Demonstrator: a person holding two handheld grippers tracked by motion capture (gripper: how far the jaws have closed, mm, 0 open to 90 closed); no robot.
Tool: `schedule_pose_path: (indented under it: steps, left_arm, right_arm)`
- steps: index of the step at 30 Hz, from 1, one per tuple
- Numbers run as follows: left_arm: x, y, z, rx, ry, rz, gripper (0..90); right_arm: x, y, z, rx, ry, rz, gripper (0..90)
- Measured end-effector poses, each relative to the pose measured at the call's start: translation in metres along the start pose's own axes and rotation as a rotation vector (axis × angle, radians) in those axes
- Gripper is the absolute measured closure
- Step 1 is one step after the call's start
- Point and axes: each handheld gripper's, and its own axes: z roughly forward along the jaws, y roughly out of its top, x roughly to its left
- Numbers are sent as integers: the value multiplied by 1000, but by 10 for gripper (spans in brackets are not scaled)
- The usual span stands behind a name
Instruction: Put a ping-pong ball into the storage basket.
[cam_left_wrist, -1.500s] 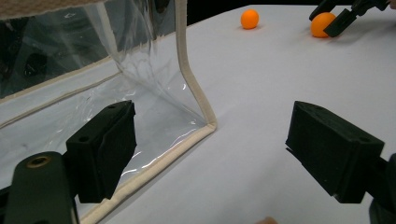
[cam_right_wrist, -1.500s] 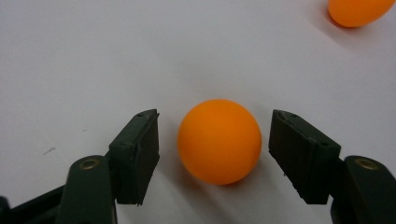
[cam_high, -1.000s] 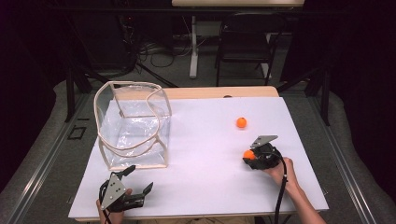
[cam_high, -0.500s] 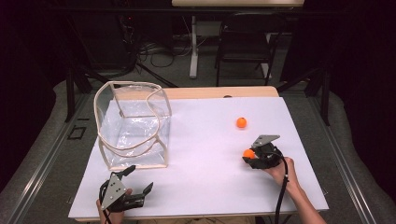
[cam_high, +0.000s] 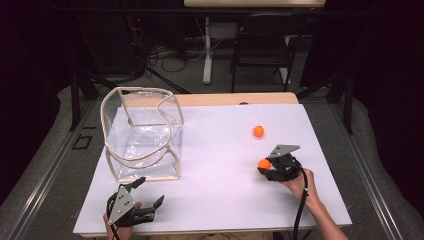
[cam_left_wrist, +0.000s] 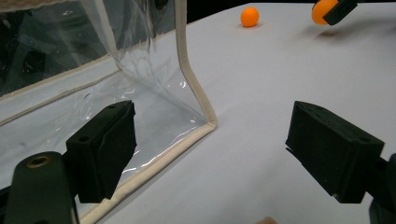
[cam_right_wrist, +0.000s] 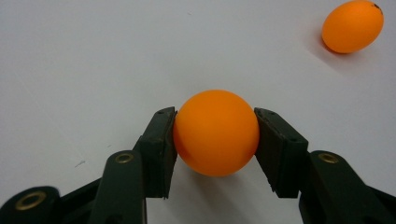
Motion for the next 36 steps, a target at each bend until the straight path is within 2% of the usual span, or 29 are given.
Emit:
schedule_pose_path:
  steps: [28,36]
  left_arm:
    - [1,0,-1,-5,3,-8,157]
    - [1,-1,-1,-4,5,-6,157]
  right_arm:
    - [13,11,-8,-101,14,-28,507]
    - [17,15,-9,-113,15,-38,508]
